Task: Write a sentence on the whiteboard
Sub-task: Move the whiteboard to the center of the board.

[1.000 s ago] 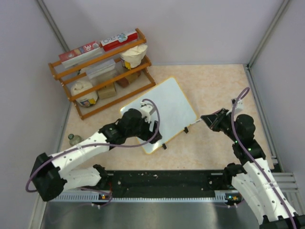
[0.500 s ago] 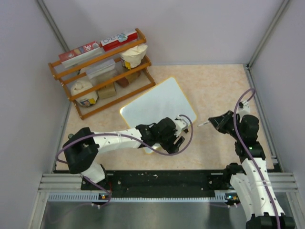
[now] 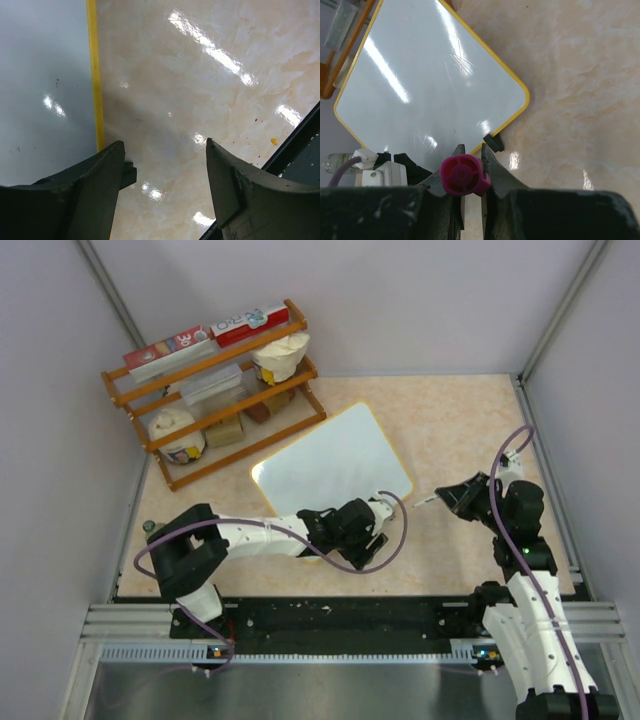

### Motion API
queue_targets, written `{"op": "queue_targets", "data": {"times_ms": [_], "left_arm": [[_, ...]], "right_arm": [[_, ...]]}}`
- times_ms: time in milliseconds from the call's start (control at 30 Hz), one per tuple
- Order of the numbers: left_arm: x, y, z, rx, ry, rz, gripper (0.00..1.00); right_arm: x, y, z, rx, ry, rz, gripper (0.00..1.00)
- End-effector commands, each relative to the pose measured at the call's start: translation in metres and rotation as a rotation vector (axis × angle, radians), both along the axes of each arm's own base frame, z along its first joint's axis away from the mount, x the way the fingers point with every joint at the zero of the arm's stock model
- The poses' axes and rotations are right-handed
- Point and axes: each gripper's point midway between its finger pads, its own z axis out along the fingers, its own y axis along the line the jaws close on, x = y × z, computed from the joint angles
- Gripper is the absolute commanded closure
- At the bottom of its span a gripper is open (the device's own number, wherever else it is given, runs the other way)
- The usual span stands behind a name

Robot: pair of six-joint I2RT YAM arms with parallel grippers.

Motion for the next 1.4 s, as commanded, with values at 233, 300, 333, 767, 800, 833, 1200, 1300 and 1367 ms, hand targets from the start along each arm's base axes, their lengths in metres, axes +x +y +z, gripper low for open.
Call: {"op": "queue_targets", "data": {"times_ms": [233, 300, 333, 767, 800, 833, 1200, 1300, 1367], "left_arm": [[-0.007, 0.049, -0.027, 0.098, 0.004, 0.131, 0.37], [-0.007, 0.055, -0.024, 0.105, -0.006, 0.152, 0.37], [-0.005, 0.060, -0.024, 0.114, -0.016, 0.164, 0.37], [0.005, 0.015, -0.002, -0.054, 0.019, 0.219, 0.35], [0.005, 0.009, -0.001, -0.071, 0.029, 0.212, 0.36], [0.005, 0.005, 0.001, -0.085, 0.032, 0.212, 0.35], [0.021, -0.021, 0.021, -0.132, -0.006, 0.318, 0.31], [0.016, -0.023, 0.025, -0.138, -0.005, 0.315, 0.30], [0.014, -0.017, 0.029, -0.152, -0.004, 0.333, 0.30]], "right_arm": [[0.005, 0.002, 0.012, -0.001, -0.054, 0.024, 1.00], [0.006, 0.002, 0.012, 0.003, -0.055, 0.025, 1.00], [0.006, 0.002, 0.012, 0.004, -0.054, 0.024, 1.00], [0.007, 0.002, 0.011, 0.009, -0.055, 0.021, 1.00], [0.007, 0.002, 0.011, 0.008, -0.055, 0.020, 1.00], [0.007, 0.002, 0.011, 0.011, -0.055, 0.020, 1.00], [0.008, 0.001, 0.009, 0.005, -0.055, 0.009, 1.00], [0.007, 0.001, 0.009, 0.002, -0.056, 0.010, 1.00], [0.008, 0.000, 0.009, 0.001, -0.054, 0.006, 1.00]]}}
